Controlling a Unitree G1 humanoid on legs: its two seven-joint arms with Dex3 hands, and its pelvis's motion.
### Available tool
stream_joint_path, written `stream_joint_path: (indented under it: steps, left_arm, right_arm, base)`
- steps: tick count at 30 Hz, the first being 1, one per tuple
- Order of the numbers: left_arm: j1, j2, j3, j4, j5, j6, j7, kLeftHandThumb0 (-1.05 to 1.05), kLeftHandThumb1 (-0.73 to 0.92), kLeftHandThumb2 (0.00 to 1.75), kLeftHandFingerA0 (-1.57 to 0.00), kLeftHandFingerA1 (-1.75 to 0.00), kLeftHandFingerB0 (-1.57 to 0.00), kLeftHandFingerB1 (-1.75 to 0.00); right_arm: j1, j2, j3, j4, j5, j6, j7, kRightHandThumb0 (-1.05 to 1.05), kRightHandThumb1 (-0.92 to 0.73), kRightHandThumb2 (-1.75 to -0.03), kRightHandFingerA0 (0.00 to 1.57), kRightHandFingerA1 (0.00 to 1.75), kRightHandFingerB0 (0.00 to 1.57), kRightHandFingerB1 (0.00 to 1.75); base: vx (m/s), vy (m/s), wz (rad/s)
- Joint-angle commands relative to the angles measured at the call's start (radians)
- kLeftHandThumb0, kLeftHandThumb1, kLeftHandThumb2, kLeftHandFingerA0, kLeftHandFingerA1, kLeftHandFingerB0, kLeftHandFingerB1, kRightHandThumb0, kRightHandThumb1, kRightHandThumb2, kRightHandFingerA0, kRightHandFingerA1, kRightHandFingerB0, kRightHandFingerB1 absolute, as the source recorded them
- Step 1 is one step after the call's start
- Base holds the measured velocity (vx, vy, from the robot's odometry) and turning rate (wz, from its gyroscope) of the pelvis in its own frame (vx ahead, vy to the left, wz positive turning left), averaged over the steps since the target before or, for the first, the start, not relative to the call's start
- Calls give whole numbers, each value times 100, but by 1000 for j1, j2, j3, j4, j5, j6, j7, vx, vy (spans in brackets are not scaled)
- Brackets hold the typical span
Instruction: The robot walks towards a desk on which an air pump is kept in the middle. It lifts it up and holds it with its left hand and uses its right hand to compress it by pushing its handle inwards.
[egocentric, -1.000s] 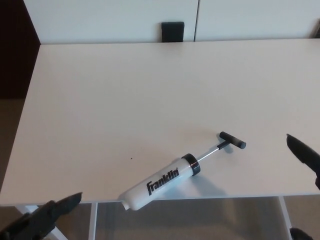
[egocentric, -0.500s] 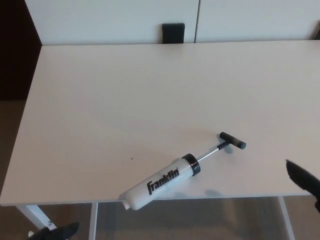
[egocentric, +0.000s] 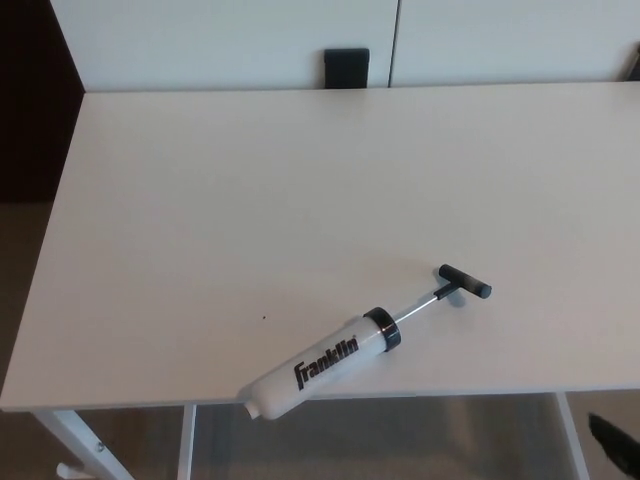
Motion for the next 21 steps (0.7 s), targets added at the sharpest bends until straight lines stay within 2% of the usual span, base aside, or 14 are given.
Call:
stream_joint_path:
  steps: [1,2,4,5,6,9,10,21]
  left_arm:
    - [-109,126,24,305,40,-11,120,-76,62,99,-33,-56,-18,-44]
    - [-116,135,19,327,-1,7,92,-77,62,97,-35,-57,-22,-44]
    - [-119,139,14,343,-38,23,66,-74,60,94,-33,-57,-20,-44]
    - [-119,140,12,348,-58,33,51,-74,60,94,-33,-57,-20,-44]
    - [-119,138,11,357,-81,41,37,-75,60,94,-32,-56,-23,-46]
    - [-127,144,4,397,-133,40,21,-76,60,95,-29,-55,-24,-47]
    - [-130,146,3,407,-156,50,7,-70,71,61,-30,-46,-32,-37]
    - [-128,168,-29,447,-221,85,-11,-68,69,58,-30,-44,-32,-35]
  right_arm:
    - [4,-55,-21,193,166,131,139,-82,-72,-111,0,32,5,26]
    - [2,-59,-17,218,166,153,151,-83,-90,-68,4,27,4,25]
    - [1,-58,-17,238,169,161,158,-82,-89,-68,5,29,4,25]
    - [1,-58,-18,246,172,162,161,-82,-89,-68,5,29,4,25]
    - [2,-58,-18,265,175,160,167,-84,-74,-109,0,34,7,26]
    - [3,-61,-17,296,174,153,178,-87,-74,-110,0,34,10,26]
    - [3,-60,-17,303,175,150,182,-88,-73,-110,0,36,13,28]
    - [32,-65,-22,289,178,168,205,-85,-74,-110,0,35,10,26]
  base:
    - [0,0,0]
    - [0,0,0]
    - [0,0,0]
    - [0,0,0]
    - [0,0,0]
    - [0,0,0]
    - [0,0,0]
    - [0,0,0]
